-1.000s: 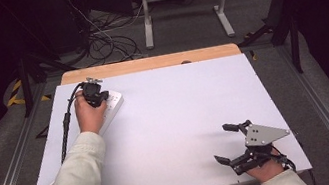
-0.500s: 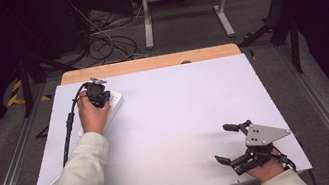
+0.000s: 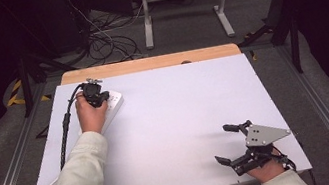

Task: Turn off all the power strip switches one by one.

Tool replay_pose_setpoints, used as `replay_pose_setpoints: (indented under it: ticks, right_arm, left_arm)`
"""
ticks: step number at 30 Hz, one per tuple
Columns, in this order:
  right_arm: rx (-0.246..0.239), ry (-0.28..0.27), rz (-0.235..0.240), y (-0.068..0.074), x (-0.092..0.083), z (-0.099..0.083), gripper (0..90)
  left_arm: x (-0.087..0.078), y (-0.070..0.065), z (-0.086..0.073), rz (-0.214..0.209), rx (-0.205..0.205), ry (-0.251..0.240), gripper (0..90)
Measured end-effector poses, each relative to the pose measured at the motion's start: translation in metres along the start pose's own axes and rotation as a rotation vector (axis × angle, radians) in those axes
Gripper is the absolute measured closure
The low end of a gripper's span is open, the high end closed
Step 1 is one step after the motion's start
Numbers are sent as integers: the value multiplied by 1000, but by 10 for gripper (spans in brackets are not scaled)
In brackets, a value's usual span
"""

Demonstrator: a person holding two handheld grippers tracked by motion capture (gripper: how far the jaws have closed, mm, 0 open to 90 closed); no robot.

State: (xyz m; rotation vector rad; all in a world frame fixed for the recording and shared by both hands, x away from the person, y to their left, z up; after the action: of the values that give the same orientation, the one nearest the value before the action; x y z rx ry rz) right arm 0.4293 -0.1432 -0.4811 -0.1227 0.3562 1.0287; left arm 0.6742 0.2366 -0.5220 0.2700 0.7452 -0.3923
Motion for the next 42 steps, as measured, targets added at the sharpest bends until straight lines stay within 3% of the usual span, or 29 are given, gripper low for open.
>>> replay_pose_setpoints:
  ticks: [5,6,7,9,13,15,17,19,25,27,31,34,38,42]
  right_arm:
    - [5,-3,-1,-1,-1,0,54]
    - [6,-4,-2,-1,-1,0,54]
    - [6,-4,-2,-1,-1,0,54]
    - [5,-8,-3,-2,-1,1,54]
    - [9,-3,-4,-3,0,0,54]
    - [6,-3,-6,-2,0,1,54]
    - [5,-9,-7,-2,-1,1,54]
    - [5,-13,-9,-2,-1,2,54]
    - [6,-10,-11,-2,0,2,54]
    - [6,-14,-9,-2,-1,3,54]
    - [10,-20,-15,-2,-2,3,54]
    - [11,-23,-17,-3,-3,4,54]
    - [15,-23,-16,-3,-2,3,54]
    - [20,-24,-19,-4,-2,3,54]
  left_arm:
    - [0,0,2,6,25,4,900]
    - [-3,-2,5,-16,21,-13,900]
    - [-5,-1,4,-4,14,17,900]
    - [-12,-3,8,-26,4,-15,900]
    - [-33,-13,21,-67,34,-81,900]
    - [-43,-19,24,-72,72,-102,899]
    - [-52,-25,27,-72,109,-116,767]
    - [-64,-31,29,-95,127,-139,756]
    - [-99,-49,36,-133,180,-216,601]
    - [-111,-56,36,-153,175,-254,554]
    - [-130,-66,29,-174,190,-283,478]
    - [-142,-71,18,-203,177,-305,425]
    - [-155,-83,3,-295,157,-361,372]
    - [-162,-95,-19,-310,217,-379,350]
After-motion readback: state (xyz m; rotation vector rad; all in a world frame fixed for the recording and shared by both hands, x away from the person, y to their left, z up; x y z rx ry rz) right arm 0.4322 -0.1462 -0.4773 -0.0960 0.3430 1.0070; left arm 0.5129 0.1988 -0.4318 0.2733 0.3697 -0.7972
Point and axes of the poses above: each handheld gripper's, and its own axes: x roughly forward along the jaws, z roughly out of its top, y roughly to its left, the point moved 9 cm from there along x, roughly forward along the jaws, and after that the axes turned 10 degrees about x, right-handed, at the moved point
